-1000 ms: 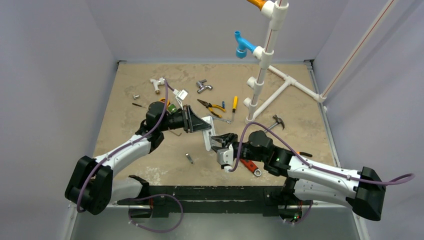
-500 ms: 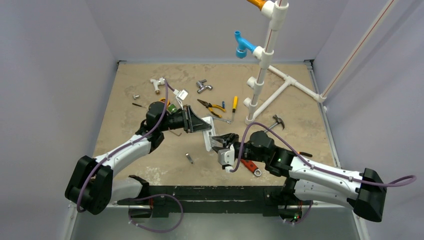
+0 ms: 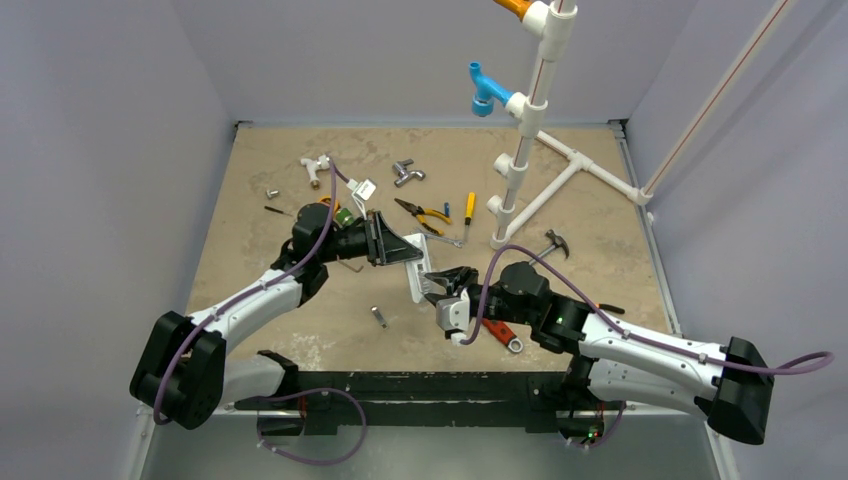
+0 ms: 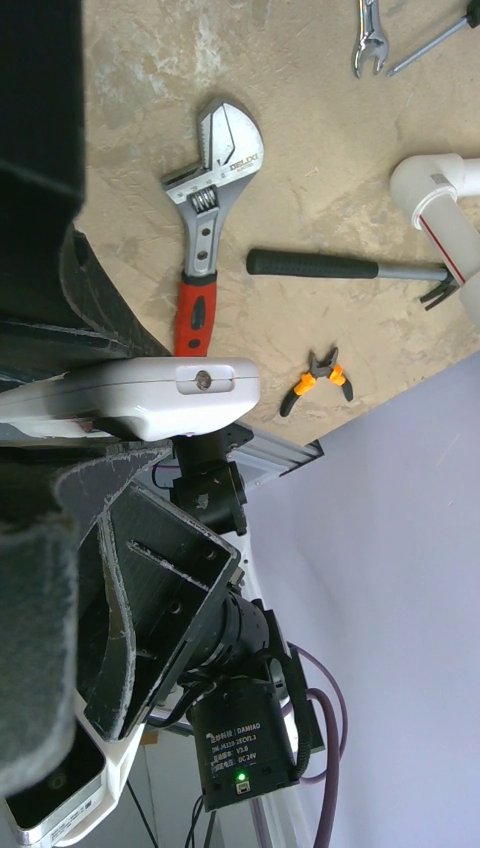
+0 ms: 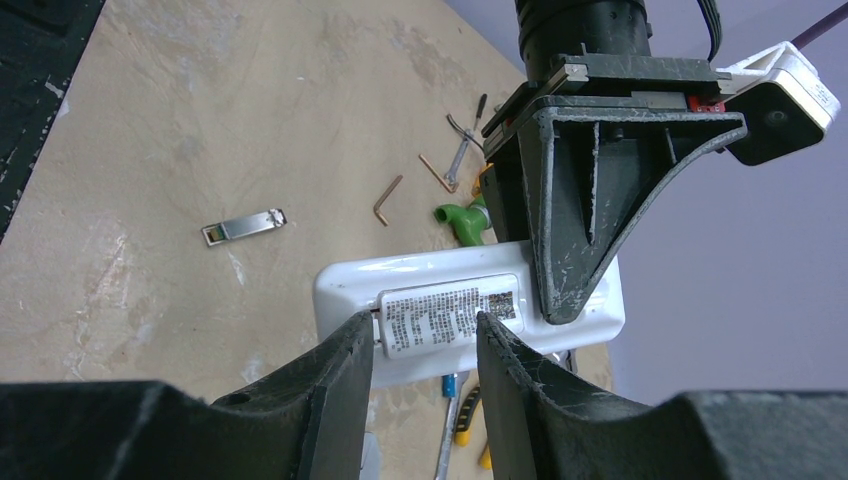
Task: Load the batteries into the remote control
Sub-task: Remove the battery cover from the remote control.
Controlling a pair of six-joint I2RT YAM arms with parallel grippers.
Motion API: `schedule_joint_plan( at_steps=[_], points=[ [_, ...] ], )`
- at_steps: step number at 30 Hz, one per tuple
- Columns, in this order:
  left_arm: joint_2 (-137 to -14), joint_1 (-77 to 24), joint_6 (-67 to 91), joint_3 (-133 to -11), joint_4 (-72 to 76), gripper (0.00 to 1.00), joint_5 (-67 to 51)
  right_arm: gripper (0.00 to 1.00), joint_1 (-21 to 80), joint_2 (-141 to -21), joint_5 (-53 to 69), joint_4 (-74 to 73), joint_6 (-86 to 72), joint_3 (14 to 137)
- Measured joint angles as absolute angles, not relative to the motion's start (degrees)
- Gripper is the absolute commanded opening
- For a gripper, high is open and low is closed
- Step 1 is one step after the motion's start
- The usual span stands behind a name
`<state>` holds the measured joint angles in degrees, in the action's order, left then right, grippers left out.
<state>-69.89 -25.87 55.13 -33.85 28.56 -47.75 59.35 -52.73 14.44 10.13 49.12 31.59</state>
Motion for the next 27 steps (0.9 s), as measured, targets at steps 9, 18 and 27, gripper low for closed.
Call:
schedule_joint_plan(
  at_steps=[9,18,27],
  points=[
    [-70.6,-25.9,56.4,-33.8,28.9,0.00,-47.9,0.40,59.4,-52.4,14.3,9.6,49.1,31.6],
    [-72.6,-25.9,58.0,-33.8,30.8,0.00,-48.6,0.40,59.4,-51.9,13.6,8.6,49.1,31.6],
    [-72.6,-25.9,58.0,-33.8,31.3,0.00,-48.9,0.40,59.4,-51.2,13.0,7.7,49.1,31.6]
  ],
)
